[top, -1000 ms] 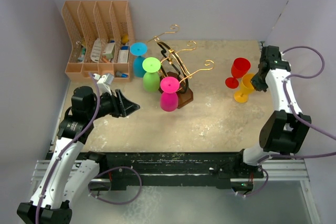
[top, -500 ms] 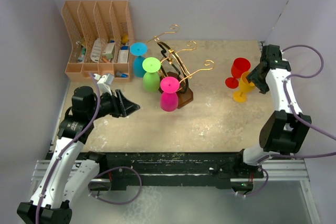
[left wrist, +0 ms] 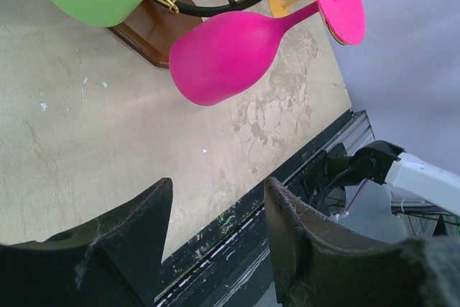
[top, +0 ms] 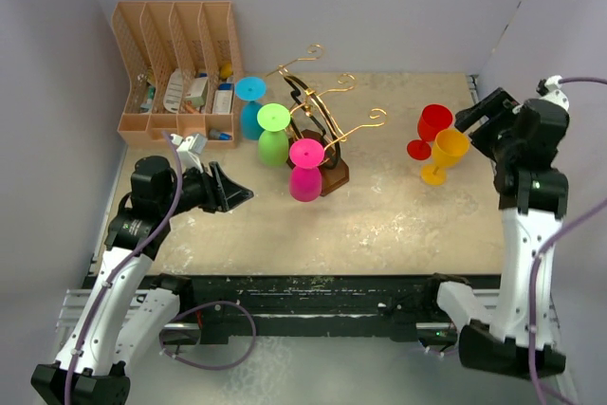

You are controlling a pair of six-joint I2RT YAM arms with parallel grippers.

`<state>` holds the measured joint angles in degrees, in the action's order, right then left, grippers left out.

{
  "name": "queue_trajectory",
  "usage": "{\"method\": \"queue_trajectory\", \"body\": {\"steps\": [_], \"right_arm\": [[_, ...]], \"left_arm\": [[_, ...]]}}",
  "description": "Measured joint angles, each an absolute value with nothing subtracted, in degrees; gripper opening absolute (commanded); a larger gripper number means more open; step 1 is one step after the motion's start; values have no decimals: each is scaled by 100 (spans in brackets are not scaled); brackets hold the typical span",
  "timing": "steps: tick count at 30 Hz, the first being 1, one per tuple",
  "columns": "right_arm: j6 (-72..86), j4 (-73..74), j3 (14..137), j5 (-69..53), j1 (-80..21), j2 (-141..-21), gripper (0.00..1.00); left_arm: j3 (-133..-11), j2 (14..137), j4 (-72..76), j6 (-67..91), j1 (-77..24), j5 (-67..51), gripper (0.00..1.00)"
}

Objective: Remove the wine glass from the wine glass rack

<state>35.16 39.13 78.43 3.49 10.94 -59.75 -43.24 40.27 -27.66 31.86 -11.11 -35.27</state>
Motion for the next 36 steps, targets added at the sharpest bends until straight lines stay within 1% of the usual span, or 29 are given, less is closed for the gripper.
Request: {"method": "queue_trajectory", "body": {"steps": [1, 2, 4, 6, 9, 10, 12, 15, 18, 24, 36], "right_arm": [[3498, 3815, 7830, 47, 1094, -5806, 67], [3496, 3697, 7819, -451, 1100, -5614, 65], [3498, 3492, 7795, -1315, 1087, -5498, 64], [3514, 3306, 7745, -2139, 902, -5625, 65], [3518, 3275, 7782, -2633, -40, -6119, 71], [3516, 3286, 7819, -2727, -384, -6318, 73], [3494, 3356, 7964, -2867, -1079, -6790, 74], [3441, 3398, 8176, -2987, -1678, -7310, 68], [3415, 3393, 8248, -3094, -1758, -7454, 62], [3275, 3341, 8600, -3232, -1929, -7577, 58], [3052, 3308, 8836, -3210, -2556, -8353, 57]], "left_arm": [[-4322, 4027, -2759, 3188, -1111, -3527, 57], [-4320, 4027, -2751, 3188, -1111, -3527, 57], [-4320, 4027, -2742, 3190, -1111, -3527, 57], [-4313, 4027, -2729, 3194, -1111, -3527, 57], [-4259, 3997, -2707, 3214, -1111, -3524, 57], [-4239, 3977, -2711, 3223, -1111, -3522, 57], [-4226, 3935, -2727, 3234, -1111, -3514, 57], [-4226, 3833, -2762, 3234, -1111, -3487, 57], [-4226, 3726, -2847, 3232, -1111, -3437, 57], [-4226, 3612, -2897, 3232, -1111, -3371, 57], [-4226, 3647, -2902, 3232, -1111, -3358, 57]]}}
